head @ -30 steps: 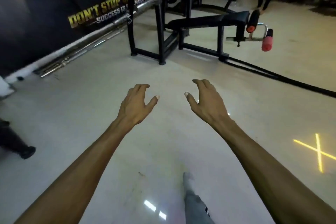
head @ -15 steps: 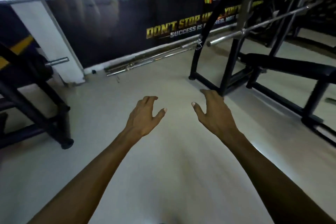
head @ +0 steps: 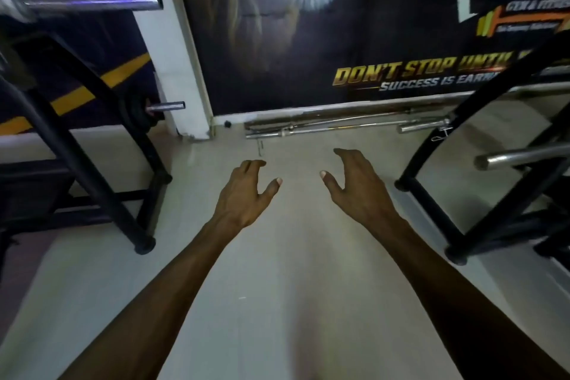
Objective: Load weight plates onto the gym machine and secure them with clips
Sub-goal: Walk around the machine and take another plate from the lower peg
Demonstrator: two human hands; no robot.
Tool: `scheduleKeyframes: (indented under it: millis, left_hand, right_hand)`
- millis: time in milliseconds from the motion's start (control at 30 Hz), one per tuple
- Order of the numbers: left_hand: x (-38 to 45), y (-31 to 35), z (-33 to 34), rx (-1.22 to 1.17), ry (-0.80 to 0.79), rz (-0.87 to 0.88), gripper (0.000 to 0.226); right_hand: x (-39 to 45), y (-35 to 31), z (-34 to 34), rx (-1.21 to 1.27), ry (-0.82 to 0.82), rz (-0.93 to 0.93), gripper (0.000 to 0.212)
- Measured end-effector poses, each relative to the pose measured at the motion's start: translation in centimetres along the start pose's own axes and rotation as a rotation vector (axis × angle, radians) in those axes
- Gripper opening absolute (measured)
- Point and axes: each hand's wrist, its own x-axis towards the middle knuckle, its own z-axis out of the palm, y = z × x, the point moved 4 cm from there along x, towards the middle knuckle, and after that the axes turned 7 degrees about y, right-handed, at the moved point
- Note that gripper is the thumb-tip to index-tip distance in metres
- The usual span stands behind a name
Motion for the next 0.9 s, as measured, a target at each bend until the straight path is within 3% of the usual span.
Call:
scheduleKeyframes:
  millis: [567,900]
  left_hand:
    - [32.3,-14.5,4.9,0.123,0.139,-0.387,0.068]
    - [47.6,-27.9,4.7,0.136,0.242,-0.634,0.065]
  right_hand:
    - [40.4,0.8,20.9,0.187,-0.187,-0.304,0.057]
    - [61.6,-5.3,36.9,0.248,-0.348,-0.473,0.052]
